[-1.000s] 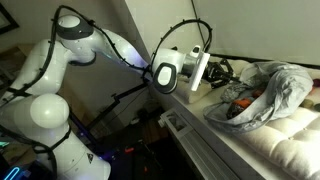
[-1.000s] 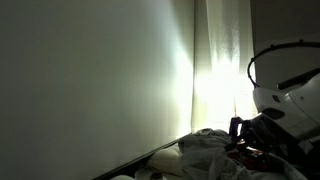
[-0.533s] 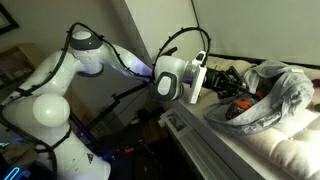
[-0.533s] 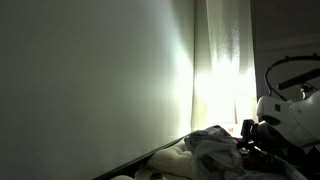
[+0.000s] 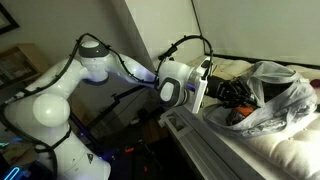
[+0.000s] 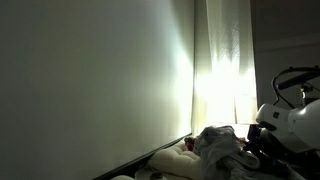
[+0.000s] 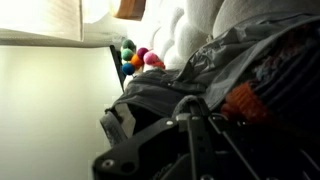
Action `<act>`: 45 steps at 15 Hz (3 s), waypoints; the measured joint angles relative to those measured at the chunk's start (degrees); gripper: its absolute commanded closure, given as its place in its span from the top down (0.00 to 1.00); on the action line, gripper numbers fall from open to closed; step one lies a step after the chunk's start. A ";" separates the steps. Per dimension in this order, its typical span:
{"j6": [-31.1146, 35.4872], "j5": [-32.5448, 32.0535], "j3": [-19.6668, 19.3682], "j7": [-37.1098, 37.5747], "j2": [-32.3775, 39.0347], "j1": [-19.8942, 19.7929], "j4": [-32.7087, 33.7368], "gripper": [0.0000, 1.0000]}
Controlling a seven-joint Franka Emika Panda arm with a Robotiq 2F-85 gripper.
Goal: Close the bag
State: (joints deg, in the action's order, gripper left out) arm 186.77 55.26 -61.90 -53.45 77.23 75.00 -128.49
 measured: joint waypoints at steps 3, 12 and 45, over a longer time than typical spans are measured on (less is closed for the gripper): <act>-6.01 0.97 -2.88 3.52 4.14 1.17 0.33 0.01; -12.06 -12.00 -7.38 16.57 7.68 1.85 -2.34 0.02; -12.51 -48.06 -11.36 50.22 5.81 2.17 -2.80 1.00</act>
State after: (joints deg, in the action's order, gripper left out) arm 174.26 7.20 -73.26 -3.24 83.04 77.17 -131.29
